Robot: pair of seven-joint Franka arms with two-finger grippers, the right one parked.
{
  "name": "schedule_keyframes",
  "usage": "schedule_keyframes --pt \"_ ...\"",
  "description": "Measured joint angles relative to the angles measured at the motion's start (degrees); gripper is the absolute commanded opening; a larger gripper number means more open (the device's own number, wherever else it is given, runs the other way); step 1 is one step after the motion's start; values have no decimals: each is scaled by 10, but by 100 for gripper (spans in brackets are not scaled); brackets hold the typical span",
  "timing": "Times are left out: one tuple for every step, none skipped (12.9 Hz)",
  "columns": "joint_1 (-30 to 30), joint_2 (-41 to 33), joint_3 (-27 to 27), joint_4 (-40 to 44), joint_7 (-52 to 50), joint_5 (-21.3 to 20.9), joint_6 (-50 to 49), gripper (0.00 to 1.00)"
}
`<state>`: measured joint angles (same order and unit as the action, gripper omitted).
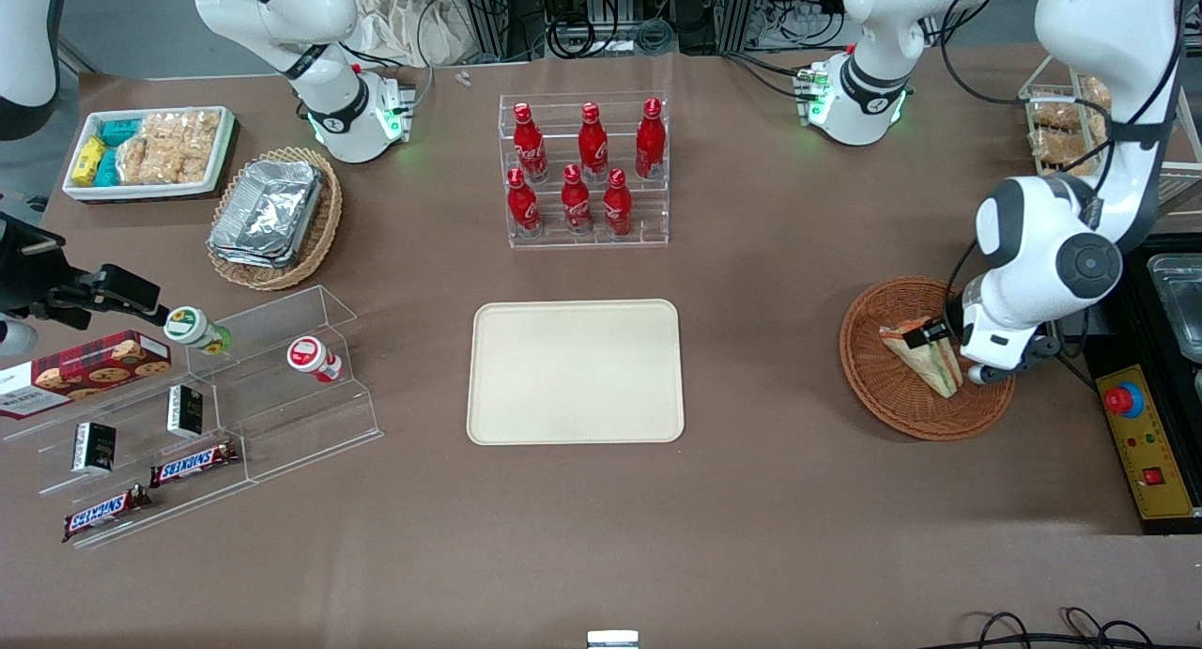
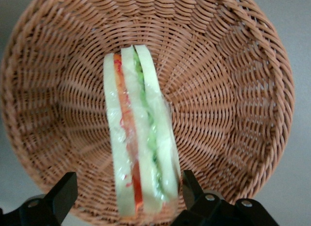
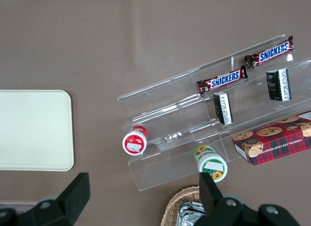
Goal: Place sandwich from basket to tray
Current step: 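Move the left gripper down over the wrapped sandwich in the wicker basket, then close the left gripper on the sandwich and lift it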
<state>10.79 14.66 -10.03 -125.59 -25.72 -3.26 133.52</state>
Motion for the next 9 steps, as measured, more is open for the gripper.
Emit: schedule_keyframes --pt "0 8 0 0 -3 0 10 96" --pt "0 12 0 0 -4 0 15 96" --pt "0 14 0 0 -4 0 19 96" --pt "0 14 0 0 -5 0 21 96" --pt "0 15 0 1 -7 0 26 96" --pt "0 18 0 2 -11 0 32 96" --pt "0 22 0 4 -19 0 37 91" --pt "0 28 0 7 -28 0 40 80" --pt "0 32 1 10 -34 0 41 64"
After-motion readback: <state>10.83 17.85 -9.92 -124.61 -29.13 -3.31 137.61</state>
